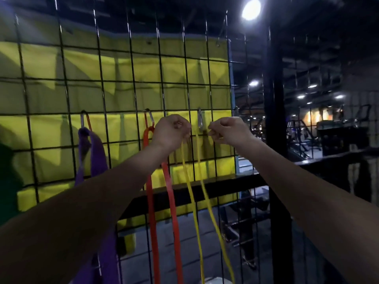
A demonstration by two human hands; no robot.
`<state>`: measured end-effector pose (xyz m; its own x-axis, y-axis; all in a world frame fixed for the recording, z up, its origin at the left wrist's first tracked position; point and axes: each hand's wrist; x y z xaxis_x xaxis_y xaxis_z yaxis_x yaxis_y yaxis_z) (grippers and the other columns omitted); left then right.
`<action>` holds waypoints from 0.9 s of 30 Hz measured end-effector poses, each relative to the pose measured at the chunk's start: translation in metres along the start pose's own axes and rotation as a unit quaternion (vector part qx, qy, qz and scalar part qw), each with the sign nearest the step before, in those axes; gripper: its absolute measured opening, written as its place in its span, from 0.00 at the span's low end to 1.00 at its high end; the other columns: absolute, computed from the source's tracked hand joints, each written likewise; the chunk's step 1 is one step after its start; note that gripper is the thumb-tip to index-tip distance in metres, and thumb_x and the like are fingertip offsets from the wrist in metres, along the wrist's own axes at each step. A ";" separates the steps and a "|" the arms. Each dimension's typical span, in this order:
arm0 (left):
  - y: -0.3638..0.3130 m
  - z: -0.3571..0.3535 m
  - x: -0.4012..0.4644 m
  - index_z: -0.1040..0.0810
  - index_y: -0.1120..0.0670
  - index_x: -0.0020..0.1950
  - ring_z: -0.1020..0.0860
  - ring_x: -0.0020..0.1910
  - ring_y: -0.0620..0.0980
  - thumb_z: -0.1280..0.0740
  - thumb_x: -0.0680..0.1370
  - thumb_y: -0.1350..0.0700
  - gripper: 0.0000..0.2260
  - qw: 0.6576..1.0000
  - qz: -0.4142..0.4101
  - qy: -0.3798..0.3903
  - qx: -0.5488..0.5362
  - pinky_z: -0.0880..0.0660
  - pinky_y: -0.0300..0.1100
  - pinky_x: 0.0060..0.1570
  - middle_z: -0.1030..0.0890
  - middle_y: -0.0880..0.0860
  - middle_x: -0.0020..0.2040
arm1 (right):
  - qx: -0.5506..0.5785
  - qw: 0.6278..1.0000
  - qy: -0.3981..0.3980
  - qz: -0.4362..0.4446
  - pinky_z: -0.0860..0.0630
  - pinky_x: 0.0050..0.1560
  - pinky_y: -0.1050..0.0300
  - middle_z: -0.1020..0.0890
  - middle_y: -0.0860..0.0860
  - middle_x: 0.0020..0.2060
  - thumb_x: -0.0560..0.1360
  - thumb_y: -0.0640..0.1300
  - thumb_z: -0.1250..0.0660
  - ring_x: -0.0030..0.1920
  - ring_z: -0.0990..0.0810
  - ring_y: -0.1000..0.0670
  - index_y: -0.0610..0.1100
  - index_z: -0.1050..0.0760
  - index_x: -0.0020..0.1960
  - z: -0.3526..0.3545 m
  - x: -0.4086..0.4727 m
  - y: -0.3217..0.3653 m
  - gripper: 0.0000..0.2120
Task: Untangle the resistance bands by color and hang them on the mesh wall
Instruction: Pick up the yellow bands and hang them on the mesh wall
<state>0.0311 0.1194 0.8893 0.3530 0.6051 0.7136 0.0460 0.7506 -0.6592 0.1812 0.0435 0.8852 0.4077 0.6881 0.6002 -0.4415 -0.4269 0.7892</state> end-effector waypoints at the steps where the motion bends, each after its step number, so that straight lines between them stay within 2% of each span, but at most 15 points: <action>1: 0.000 -0.002 0.003 0.25 0.53 0.35 0.24 0.31 0.48 0.35 0.76 0.65 0.12 1.000 -0.001 -0.001 0.003 0.25 0.39 0.33 0.24 0.52 0.33 | 0.002 1.000 -0.010 0.001 0.27 0.36 0.61 0.22 0.46 0.32 0.76 0.38 0.36 0.31 0.26 0.52 0.40 0.24 0.37 -0.003 0.008 0.002 0.10; 5: -0.002 -0.008 0.015 0.25 0.52 0.36 0.23 0.34 0.49 0.35 0.76 0.64 0.11 0.999 -0.017 -0.002 0.034 0.23 0.44 0.39 0.24 0.51 0.33 | -0.111 0.993 -0.034 0.015 0.23 0.39 0.51 0.19 0.42 0.37 0.75 0.40 0.34 0.34 0.23 0.49 0.36 0.20 0.43 -0.009 0.039 0.008 0.08; 7: -0.003 -0.009 0.020 0.25 0.53 0.36 0.24 0.32 0.48 0.34 0.76 0.64 0.10 0.998 -0.027 -0.002 0.047 0.24 0.42 0.37 0.25 0.51 0.32 | -0.169 0.985 -0.028 0.016 0.27 0.32 0.58 0.20 0.42 0.36 0.74 0.42 0.33 0.31 0.25 0.50 0.37 0.20 0.41 -0.011 0.049 0.012 0.09; 9: -0.003 -0.009 0.023 0.24 0.54 0.37 0.25 0.30 0.45 0.35 0.76 0.64 0.09 0.998 -0.032 0.002 0.057 0.25 0.38 0.32 0.25 0.50 0.33 | -0.196 0.980 -0.025 0.003 0.31 0.29 0.62 0.21 0.45 0.36 0.73 0.46 0.31 0.31 0.25 0.50 0.39 0.20 0.43 -0.015 0.056 0.016 0.09; 12: -0.003 -0.009 0.025 0.23 0.57 0.41 0.27 0.26 0.41 0.35 0.76 0.64 0.05 0.997 -0.037 0.004 0.068 0.29 0.29 0.26 0.25 0.50 0.33 | -0.198 0.979 -0.031 -0.025 0.27 0.35 0.59 0.20 0.44 0.40 0.72 0.48 0.30 0.39 0.22 0.46 0.41 0.21 0.45 -0.022 0.064 0.018 0.10; 15: -0.002 -0.010 0.025 0.23 0.59 0.43 0.27 0.21 0.36 0.35 0.76 0.64 0.03 0.997 -0.038 0.005 0.073 0.31 0.26 0.24 0.25 0.50 0.33 | -0.206 0.977 -0.022 -0.046 0.22 0.45 0.52 0.19 0.42 0.43 0.72 0.47 0.30 0.44 0.19 0.45 0.39 0.21 0.45 -0.025 0.071 0.017 0.10; 17: -0.002 -0.010 0.026 0.22 0.58 0.43 0.27 0.21 0.35 0.35 0.76 0.63 0.03 0.996 -0.040 0.006 0.080 0.31 0.26 0.24 0.25 0.50 0.33 | -0.190 0.981 -0.011 -0.047 0.20 0.53 0.49 0.20 0.42 0.44 0.72 0.46 0.30 0.47 0.19 0.44 0.42 0.25 0.39 -0.023 0.073 0.019 0.08; 19: -0.003 -0.010 0.028 0.22 0.56 0.41 0.26 0.23 0.35 0.35 0.76 0.63 0.05 0.994 -0.046 0.003 0.095 0.30 0.26 0.25 0.24 0.49 0.33 | -0.176 0.983 -0.003 -0.057 0.21 0.56 0.47 0.21 0.42 0.44 0.72 0.44 0.30 0.49 0.19 0.43 0.44 0.29 0.36 -0.020 0.074 0.023 0.10; 22: -0.005 -0.009 0.029 0.22 0.57 0.42 0.25 0.26 0.38 0.34 0.75 0.64 0.05 0.994 -0.049 -0.004 0.096 0.30 0.25 0.26 0.23 0.50 0.34 | -0.095 0.988 0.028 -0.116 0.19 0.48 0.51 0.21 0.43 0.38 0.73 0.42 0.30 0.39 0.20 0.47 0.40 0.28 0.41 -0.017 0.068 0.030 0.08; 25: -0.006 -0.009 0.032 0.21 0.58 0.43 0.25 0.25 0.34 0.34 0.75 0.64 0.03 0.995 -0.046 -0.005 0.089 0.30 0.26 0.25 0.23 0.50 0.34 | 0.013 0.985 0.060 -0.163 0.20 0.50 0.48 0.21 0.43 0.37 0.72 0.39 0.30 0.40 0.20 0.46 0.38 0.27 0.41 -0.015 0.060 0.034 0.07; 27: -0.006 -0.009 0.032 0.21 0.59 0.45 0.24 0.27 0.38 0.34 0.76 0.63 0.02 0.996 -0.042 -0.004 0.080 0.27 0.29 0.27 0.23 0.50 0.35 | 0.076 0.976 0.071 -0.192 0.21 0.46 0.52 0.21 0.43 0.39 0.71 0.38 0.29 0.40 0.21 0.47 0.37 0.25 0.45 -0.012 0.059 0.035 0.06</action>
<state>0.0506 0.1319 0.9146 0.3474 0.5404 0.7663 -0.0749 0.8306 -0.5518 0.1801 0.0761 0.9472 0.4005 0.8840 0.2410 -0.1507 -0.1959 0.9690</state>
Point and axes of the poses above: each hand's wrist, its own x-axis towards the middle knuckle, its own z-axis out of the back of the hand, y = z × x
